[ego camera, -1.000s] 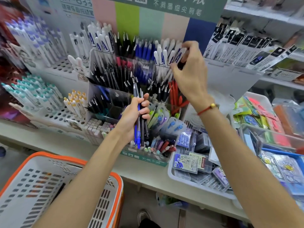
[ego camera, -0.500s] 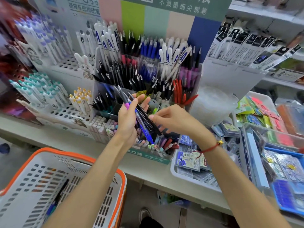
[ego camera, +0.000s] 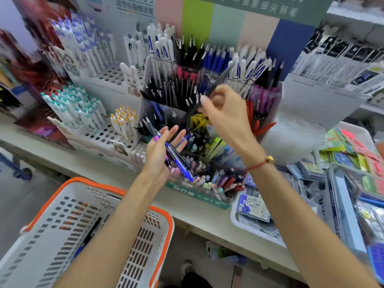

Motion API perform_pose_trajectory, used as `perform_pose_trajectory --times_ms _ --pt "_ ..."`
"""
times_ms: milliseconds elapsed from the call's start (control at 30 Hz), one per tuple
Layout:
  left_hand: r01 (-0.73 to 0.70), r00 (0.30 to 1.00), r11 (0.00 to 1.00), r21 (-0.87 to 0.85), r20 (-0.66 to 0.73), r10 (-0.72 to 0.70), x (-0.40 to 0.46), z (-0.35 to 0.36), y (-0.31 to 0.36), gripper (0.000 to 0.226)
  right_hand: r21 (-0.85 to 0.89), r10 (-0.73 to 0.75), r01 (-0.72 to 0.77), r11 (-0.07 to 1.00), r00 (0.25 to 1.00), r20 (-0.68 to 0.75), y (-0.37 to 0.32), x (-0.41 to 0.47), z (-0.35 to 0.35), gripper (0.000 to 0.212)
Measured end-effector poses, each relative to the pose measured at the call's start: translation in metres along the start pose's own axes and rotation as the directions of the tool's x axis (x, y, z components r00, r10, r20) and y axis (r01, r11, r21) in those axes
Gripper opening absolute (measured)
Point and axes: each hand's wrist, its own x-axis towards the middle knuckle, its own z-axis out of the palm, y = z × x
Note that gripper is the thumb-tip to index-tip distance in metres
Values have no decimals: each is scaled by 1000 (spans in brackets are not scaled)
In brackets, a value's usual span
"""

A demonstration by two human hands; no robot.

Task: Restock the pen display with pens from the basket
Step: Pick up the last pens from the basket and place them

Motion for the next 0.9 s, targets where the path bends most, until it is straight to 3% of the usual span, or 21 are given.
perform_pose_trajectory --times_ms 67,167,233,300,433,533,667,767,900 --pt "21 1000 1000 -1 -4 -21 0 -3 0 9 -39 -83 80 996 992 -95 2 17 17 14" --pt "31 999 1000 3 -7 -31 0 -6 2 9 -239 -192 161 958 975 -112 13 35 37 24" --pt "33 999 999 6 2 -33 1 -7 4 10 -274 -237 192 942 961 -140 18 39 44 24" --pt "39 999 999 7 21 -39 0 -8 7 11 -333 -240 176 927 957 -163 21 38 46 26" --pt "64 995 998 25 78 -66 1 -9 14 14 -520 -149 113 847 988 -28 21 43 44 31" --pt "93 990 994 58 105 -99 1 -11 16 19 -452 -87 105 886 994 61 11 55 33 35" --pt "130 979 989 69 147 -139 1 -8 17 20 -272 -141 127 954 989 -35 -1 63 30 35" --pt "161 970 984 77 173 -172 0 -7 18 20 -328 -174 159 931 985 -16 -1 63 33 33" --pt "210 953 970 124 197 -231 -3 -9 20 24 -396 -229 198 897 973 -33 2 64 39 47"
